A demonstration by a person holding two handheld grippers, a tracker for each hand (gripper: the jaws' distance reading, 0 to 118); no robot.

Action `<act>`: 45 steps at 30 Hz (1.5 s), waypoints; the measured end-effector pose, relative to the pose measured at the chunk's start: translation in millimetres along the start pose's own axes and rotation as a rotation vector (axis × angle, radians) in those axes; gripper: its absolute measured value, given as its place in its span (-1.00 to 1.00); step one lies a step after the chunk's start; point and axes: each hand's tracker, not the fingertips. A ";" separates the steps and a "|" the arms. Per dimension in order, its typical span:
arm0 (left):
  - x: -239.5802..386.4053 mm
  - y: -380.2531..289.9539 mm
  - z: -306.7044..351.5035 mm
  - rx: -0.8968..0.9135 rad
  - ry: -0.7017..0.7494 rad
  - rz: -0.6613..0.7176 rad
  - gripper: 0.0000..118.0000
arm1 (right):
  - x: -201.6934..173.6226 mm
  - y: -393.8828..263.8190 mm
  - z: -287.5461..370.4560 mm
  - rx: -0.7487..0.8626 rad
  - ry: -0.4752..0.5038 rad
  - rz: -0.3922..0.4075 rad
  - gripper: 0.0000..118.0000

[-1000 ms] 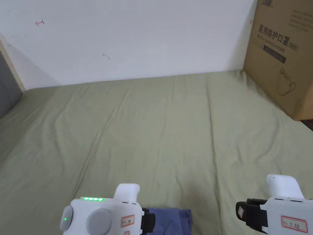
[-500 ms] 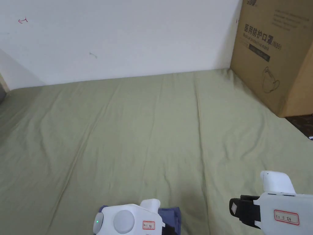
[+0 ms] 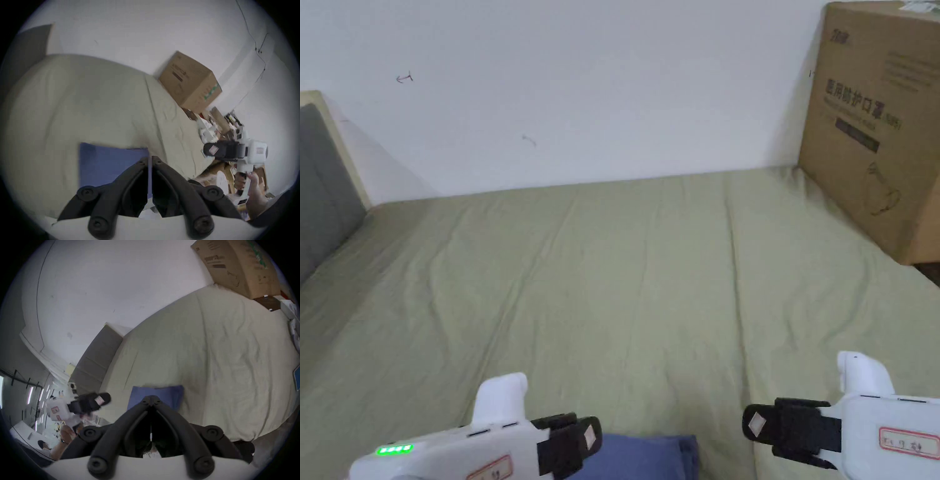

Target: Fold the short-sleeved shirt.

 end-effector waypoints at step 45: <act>-182.5 -50.6 -159.6 -0.430 -0.347 0.471 -0.18 | 78.8 -51.7 -150.5 -0.486 -0.019 -0.105 -1.00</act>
